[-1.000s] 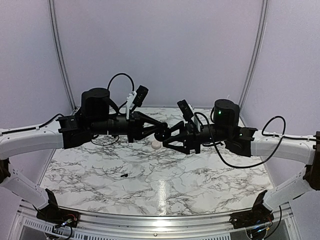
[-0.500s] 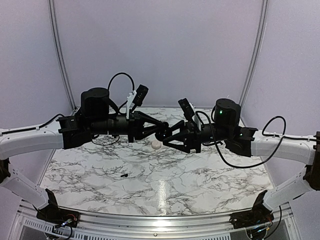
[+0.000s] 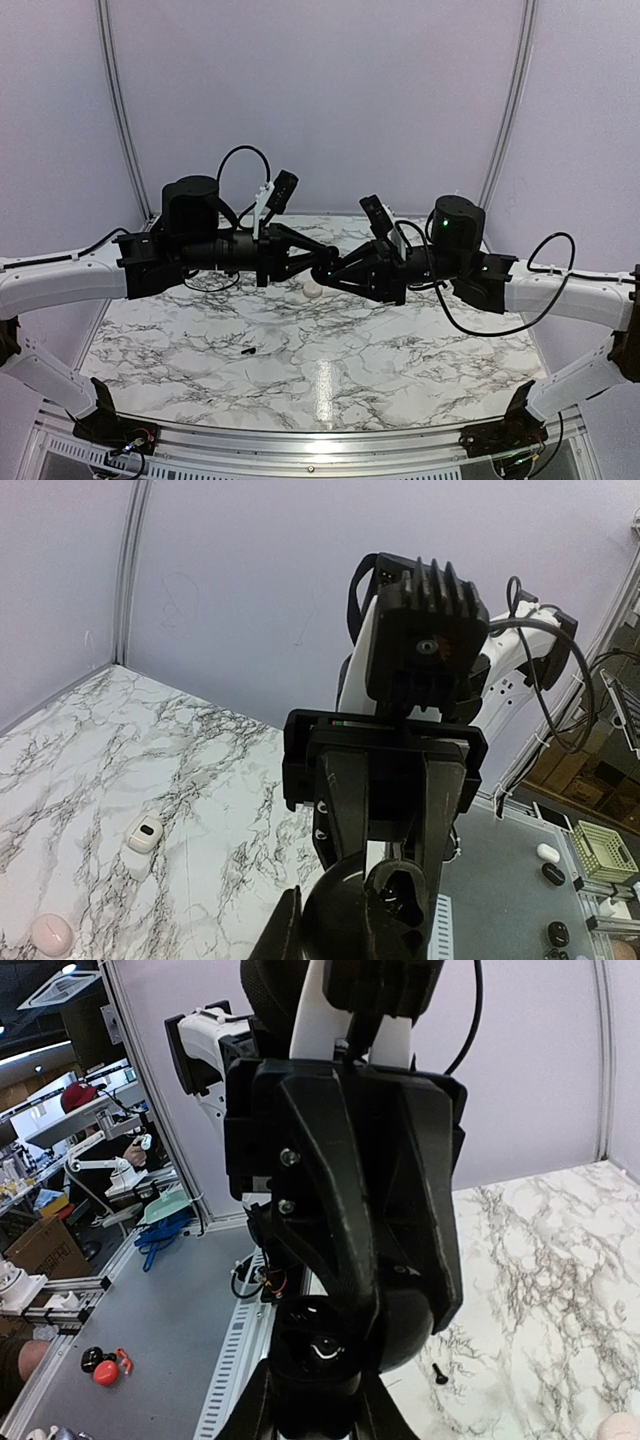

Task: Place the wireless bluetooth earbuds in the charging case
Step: Pass from the left arm to the right, then move the right earbud to the center of the board.

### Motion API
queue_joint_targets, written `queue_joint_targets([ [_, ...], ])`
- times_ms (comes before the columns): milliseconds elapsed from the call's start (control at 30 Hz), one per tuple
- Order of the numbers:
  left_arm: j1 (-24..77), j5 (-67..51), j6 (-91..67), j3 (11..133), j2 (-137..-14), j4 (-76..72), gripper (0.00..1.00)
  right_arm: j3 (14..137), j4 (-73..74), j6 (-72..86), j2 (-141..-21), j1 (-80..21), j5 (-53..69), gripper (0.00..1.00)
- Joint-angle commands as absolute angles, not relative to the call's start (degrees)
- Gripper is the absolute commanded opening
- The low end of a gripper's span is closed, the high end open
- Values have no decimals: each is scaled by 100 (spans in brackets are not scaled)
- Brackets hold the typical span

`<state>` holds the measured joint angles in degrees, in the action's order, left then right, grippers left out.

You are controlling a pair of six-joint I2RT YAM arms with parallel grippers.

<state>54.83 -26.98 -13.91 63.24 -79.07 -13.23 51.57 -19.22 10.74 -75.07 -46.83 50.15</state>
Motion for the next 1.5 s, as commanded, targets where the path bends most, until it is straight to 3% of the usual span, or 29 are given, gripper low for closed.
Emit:
queue_joint_targets([
  [0,5502,-2466,-1429,6285,-7891,-1522,9,5197,-1996,1061,-7418,-4639,5081,8],
  [133,5404,-2120,-1564,6301,-7856,-1491,61,5088,-2018,1104,-7378,-4605,4981,1],
  [233,5156,-1828,-1739,6342,-7855,-1424,77,4923,-2108,1263,-7321,-4460,4849,0],
  [333,4806,-1510,-1840,6499,-7926,-1168,83,4695,-2279,1477,-7202,-4231,4723,0],
  [600,4342,-179,-1075,8045,-9405,733,85,4204,-2340,1795,-6925,-3534,4260,0],
  [800,3947,360,-998,9461,-11113,1463,79,3995,-2256,1824,-6662,-3174,4198,0],
  [1000,3570,131,-1248,10976,-12662,2067,69,3883,-2216,1798,-6581,-3095,4236,0],
  [1233,3486,291,-1309,12768,-14280,2766,66,3780,-2335,1814,-6631,-3080,4259,0],
  [1467,3429,353,-1436,13766,-15189,2839,61,3794,-2377,1805,-6705,-3085,4345,0],
])
